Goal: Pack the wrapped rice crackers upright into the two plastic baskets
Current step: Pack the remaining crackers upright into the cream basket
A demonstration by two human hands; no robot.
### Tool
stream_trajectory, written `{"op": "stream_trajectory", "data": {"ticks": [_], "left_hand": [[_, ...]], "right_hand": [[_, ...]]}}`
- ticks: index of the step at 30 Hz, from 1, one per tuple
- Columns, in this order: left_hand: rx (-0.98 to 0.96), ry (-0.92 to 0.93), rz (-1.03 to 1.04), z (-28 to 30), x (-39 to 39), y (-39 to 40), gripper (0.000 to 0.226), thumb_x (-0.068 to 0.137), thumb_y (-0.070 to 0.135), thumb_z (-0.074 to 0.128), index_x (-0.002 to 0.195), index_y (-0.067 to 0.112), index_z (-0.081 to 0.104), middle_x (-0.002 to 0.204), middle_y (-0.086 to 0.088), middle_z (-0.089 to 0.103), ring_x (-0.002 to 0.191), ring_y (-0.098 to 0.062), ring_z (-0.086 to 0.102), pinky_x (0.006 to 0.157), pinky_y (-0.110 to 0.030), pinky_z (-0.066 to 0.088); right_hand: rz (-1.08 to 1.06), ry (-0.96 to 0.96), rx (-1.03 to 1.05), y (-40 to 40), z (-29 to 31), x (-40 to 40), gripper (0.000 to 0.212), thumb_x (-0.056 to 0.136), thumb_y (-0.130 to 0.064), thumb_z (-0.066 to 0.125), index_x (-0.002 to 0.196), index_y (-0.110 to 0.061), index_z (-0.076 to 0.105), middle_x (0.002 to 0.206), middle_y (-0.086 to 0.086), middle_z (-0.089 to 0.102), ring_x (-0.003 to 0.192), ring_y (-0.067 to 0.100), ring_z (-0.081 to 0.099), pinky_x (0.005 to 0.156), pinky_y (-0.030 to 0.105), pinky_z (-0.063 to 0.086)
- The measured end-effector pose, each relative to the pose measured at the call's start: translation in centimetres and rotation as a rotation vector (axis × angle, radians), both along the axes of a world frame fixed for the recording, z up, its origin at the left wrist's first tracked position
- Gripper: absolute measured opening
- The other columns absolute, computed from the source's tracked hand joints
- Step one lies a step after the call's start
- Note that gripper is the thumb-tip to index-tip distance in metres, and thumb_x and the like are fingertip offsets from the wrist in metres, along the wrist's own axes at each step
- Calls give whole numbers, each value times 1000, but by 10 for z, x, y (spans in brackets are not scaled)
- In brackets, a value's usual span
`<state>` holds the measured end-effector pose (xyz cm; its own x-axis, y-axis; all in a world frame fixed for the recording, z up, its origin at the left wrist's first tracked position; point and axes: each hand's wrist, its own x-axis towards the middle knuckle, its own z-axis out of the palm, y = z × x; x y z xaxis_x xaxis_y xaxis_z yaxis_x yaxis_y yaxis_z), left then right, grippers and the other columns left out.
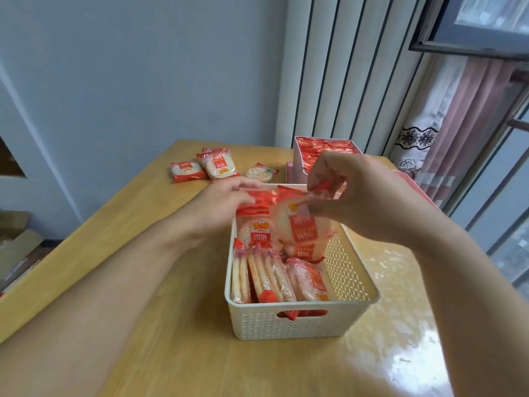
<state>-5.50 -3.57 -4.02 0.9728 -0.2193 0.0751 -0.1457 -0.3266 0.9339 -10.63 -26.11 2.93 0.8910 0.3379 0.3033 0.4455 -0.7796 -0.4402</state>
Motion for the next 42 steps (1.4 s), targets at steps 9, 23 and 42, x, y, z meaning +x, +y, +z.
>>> {"op": "stream_trajectory", "data": {"ticks": [9, 23, 42], "left_hand": [[60, -37, -164, 10, -6, 7, 49, 86, 63, 63, 122, 31, 71, 132, 19, 65, 122, 7, 58, 106, -20, 41], [294, -151, -30, -15, 4, -2, 51, 65, 43, 92, 111, 36, 71, 125, 12, 64, 108, -6, 66, 98, -35, 54], [318, -151, -51, -7, -3, -1, 28, 74, 31, 88, 98, 31, 74, 135, 14, 55, 124, -4, 53, 107, -28, 44]], "right_hand": [[-14, 76, -38, 39, -55, 20, 14, 78, -21, 84, 90, -24, 77, 82, -10, 73, 71, 5, 64, 65, 23, 51], [218, 454, -715, 22, -32, -6, 50, 80, -17, 79, 121, -41, 65, 108, -16, 62, 95, 12, 60, 64, 21, 45], [-10, 158, -473, -1, -2, -12, 32, 68, -50, 87, 92, -37, 70, 94, -16, 64, 86, 8, 60, 77, 35, 54]]}}
